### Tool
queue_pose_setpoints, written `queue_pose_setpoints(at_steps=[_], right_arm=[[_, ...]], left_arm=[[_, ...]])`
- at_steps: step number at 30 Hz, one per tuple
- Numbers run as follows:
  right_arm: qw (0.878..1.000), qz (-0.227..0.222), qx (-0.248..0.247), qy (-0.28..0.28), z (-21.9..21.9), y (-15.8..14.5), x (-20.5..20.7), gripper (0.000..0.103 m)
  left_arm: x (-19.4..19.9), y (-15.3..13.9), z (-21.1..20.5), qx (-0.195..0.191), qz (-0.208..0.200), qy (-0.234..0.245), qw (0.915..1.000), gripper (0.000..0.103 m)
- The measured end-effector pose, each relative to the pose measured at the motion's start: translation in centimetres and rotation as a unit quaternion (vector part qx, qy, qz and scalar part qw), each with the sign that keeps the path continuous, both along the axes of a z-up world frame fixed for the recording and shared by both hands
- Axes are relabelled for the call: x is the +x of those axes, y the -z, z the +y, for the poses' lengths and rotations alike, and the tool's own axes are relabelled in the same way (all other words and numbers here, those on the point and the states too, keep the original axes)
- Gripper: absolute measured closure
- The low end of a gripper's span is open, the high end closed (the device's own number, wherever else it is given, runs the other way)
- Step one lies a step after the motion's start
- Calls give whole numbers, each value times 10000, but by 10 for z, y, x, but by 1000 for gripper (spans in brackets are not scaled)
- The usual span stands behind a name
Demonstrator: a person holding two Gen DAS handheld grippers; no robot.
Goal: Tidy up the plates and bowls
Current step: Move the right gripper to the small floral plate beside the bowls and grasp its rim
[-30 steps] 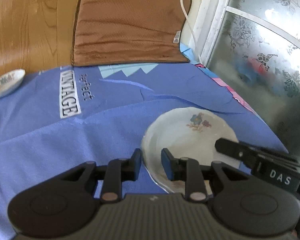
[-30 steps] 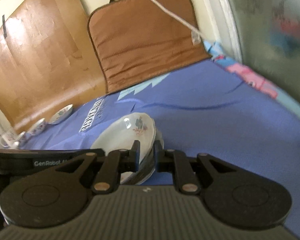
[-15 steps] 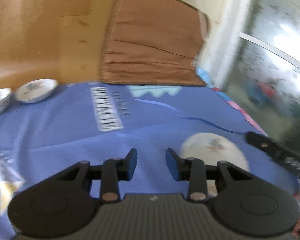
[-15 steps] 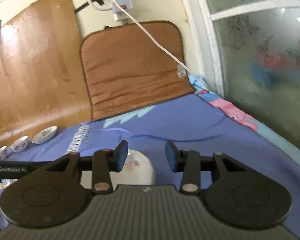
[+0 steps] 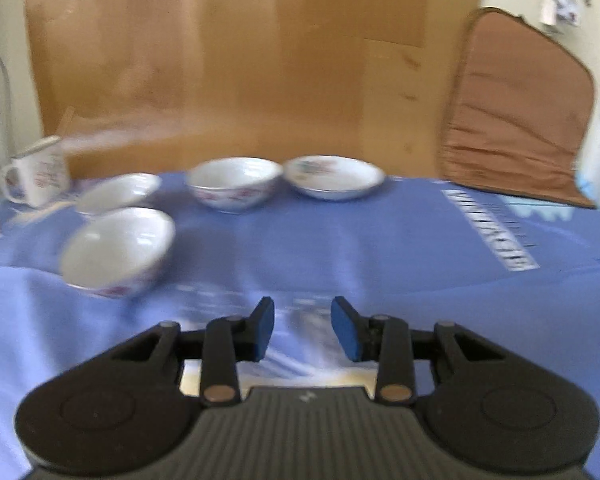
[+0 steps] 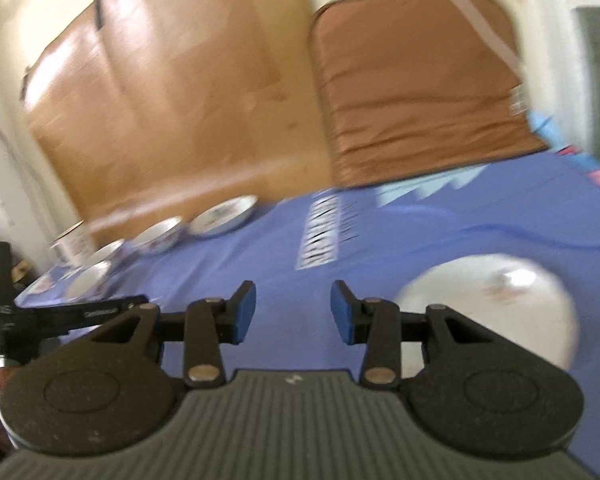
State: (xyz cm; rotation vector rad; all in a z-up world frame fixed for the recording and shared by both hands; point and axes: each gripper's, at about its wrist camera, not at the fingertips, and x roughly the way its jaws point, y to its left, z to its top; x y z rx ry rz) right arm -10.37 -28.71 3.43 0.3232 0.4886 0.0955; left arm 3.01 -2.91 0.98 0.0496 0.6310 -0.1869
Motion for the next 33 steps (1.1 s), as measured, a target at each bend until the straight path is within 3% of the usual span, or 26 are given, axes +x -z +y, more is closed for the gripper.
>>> queue_pose_setpoints(at_steps=[5, 12, 18, 24, 33], right_arm=[[9978, 295, 349, -474, 27, -3, 39, 59], [9947, 548, 563, -666, 56, -6, 88, 59], [9930, 760, 686, -582, 67, -3, 129, 59], [9938, 842, 511, -516, 73, -5, 177, 59], [9952, 953, 211, 39, 66, 3, 248, 59]], left_arm=[[12, 10, 27, -217, 52, -229, 9995, 71], [14, 14, 35, -555, -13, -175, 9983, 67], [10, 14, 46, -830, -74, -233, 9963, 67], [10, 13, 56, -1109, -114, -360, 9931, 66], [8, 12, 54, -1048, -237, -396, 9934, 62]])
